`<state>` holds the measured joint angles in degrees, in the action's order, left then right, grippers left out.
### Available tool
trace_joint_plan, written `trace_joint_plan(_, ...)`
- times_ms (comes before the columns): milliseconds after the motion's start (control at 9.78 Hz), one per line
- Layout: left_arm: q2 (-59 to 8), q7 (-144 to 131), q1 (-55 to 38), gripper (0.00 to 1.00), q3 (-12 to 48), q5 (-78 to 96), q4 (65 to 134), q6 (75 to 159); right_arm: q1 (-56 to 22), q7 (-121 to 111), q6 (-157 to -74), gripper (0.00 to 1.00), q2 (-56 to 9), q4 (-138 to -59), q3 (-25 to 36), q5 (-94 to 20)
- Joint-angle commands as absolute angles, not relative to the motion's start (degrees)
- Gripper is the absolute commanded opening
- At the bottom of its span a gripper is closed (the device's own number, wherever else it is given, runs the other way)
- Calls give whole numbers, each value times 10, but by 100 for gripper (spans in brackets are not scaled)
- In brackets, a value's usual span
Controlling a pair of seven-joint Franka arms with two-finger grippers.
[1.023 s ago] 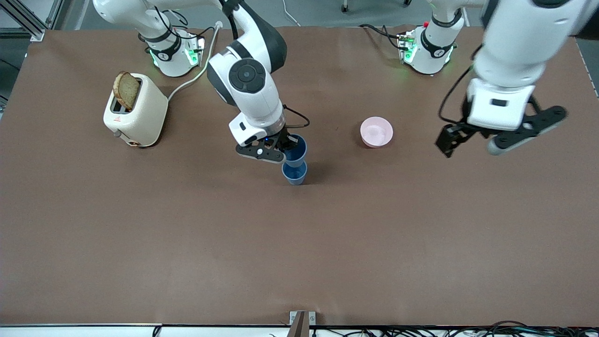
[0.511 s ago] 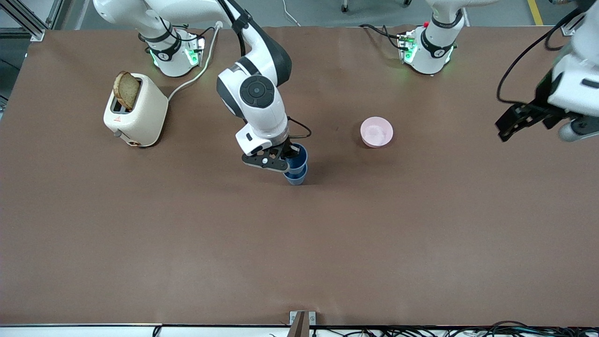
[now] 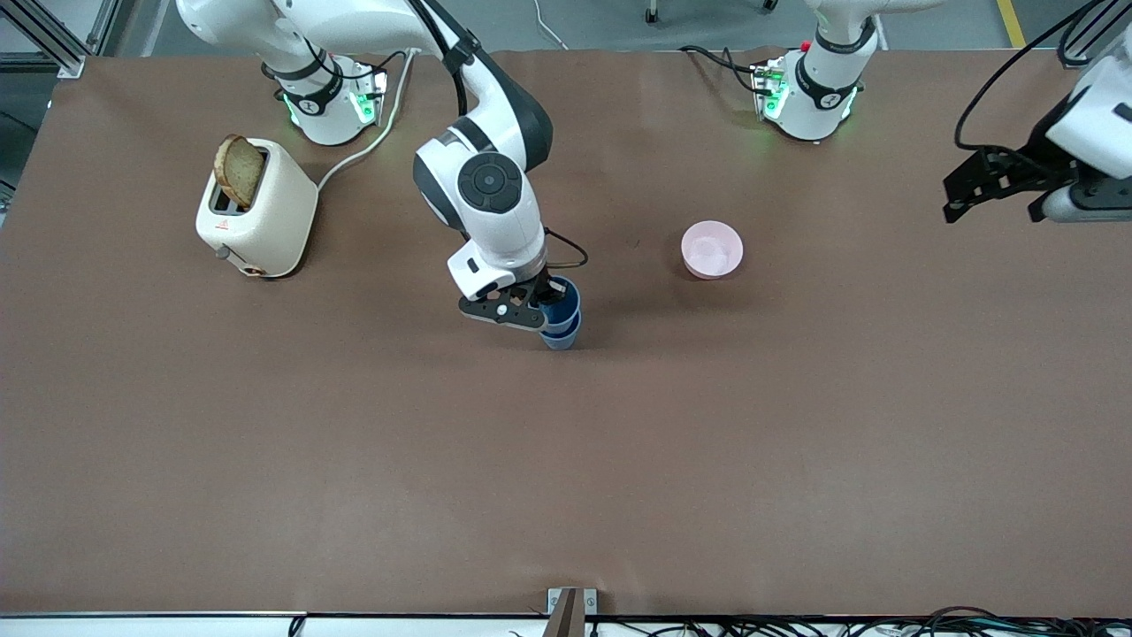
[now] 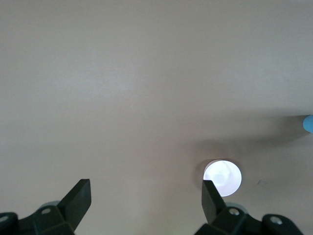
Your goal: Stack blue cups with both arms
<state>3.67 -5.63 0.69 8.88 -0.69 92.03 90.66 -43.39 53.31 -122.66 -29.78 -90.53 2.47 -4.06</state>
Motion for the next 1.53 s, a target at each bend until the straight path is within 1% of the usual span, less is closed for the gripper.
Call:
trace_joint_plan(0,55,-48,9,100,90,5,966,915,-438,543,-1237,45,-304,-904,26,-31)
trace_joint_plan(102,69,-49,10,100,97,-1,988,918,-439,544,-1237,99,-304,-904,27,-31)
trace_joint_plan(307,65,-48,12,100,94,-4,983,915,-428,541,-1233,100,-293,-897,29,-30)
trace_joint_plan(409,64,-54,12,100,94,-4,982,914,-412,538,-1230,100,-267,-896,29,-30)
trace_joint_plan(614,63,-60,12,100,95,-3,982,909,-358,536,-1175,100,-193,-896,29,-29)
trace_joint_plan(818,63,-61,11,100,94,-4,982,908,-274,445,-1090,100,-126,-897,29,-21)
trace_joint_plan(1023,57,-61,11,100,94,-4,979,911,-192,366,-1010,100,-85,-901,28,-21)
trace_joint_plan(1125,54,-61,11,100,95,-4,976,911,-152,308,-984,100,-72,-902,28,-21)
trace_joint_plan(1432,53,-61,12,100,95,-3,969,913,-11,138,-938,100,-41,-902,27,-22)
